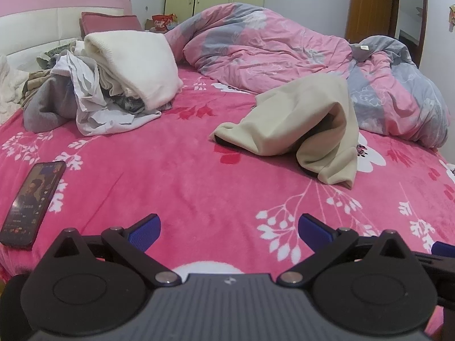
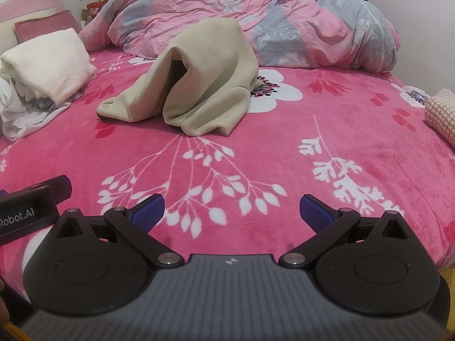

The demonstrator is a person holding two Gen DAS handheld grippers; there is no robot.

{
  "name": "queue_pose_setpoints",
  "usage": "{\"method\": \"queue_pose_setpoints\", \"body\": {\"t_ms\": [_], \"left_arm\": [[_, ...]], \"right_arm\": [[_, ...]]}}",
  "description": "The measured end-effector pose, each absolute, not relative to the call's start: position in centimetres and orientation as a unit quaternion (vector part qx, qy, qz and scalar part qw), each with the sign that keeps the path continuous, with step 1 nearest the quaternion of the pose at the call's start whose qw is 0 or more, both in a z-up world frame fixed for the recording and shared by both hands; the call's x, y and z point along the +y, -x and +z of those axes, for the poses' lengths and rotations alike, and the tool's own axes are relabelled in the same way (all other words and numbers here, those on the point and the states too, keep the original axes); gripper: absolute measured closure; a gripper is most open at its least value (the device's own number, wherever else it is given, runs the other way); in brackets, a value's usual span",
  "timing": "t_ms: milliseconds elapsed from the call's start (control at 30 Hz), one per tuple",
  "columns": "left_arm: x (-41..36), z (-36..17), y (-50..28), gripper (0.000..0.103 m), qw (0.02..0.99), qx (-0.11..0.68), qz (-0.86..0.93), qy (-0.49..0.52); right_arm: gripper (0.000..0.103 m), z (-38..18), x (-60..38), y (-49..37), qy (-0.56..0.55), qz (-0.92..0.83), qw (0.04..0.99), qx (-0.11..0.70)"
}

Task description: Fold clothes

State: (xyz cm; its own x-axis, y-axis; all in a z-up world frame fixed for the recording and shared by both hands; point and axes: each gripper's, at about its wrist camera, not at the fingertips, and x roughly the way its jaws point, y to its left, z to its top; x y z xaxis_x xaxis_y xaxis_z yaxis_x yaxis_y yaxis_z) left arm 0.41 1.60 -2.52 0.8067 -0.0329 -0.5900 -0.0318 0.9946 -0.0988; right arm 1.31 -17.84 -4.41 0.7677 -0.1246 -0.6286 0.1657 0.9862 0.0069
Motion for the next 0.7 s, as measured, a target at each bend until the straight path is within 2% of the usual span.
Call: {"method": "queue_pose_setpoints", "body": {"t_ms": [700], "left_arm": [[1.90, -2.87, -1.04, 0.000, 0.947, 0.316, 0.001, 0.055]], "right_arm": [[0.001, -4.48, -17.48, -1.93, -0.029, -0.077, 0.939, 0.334]]}}
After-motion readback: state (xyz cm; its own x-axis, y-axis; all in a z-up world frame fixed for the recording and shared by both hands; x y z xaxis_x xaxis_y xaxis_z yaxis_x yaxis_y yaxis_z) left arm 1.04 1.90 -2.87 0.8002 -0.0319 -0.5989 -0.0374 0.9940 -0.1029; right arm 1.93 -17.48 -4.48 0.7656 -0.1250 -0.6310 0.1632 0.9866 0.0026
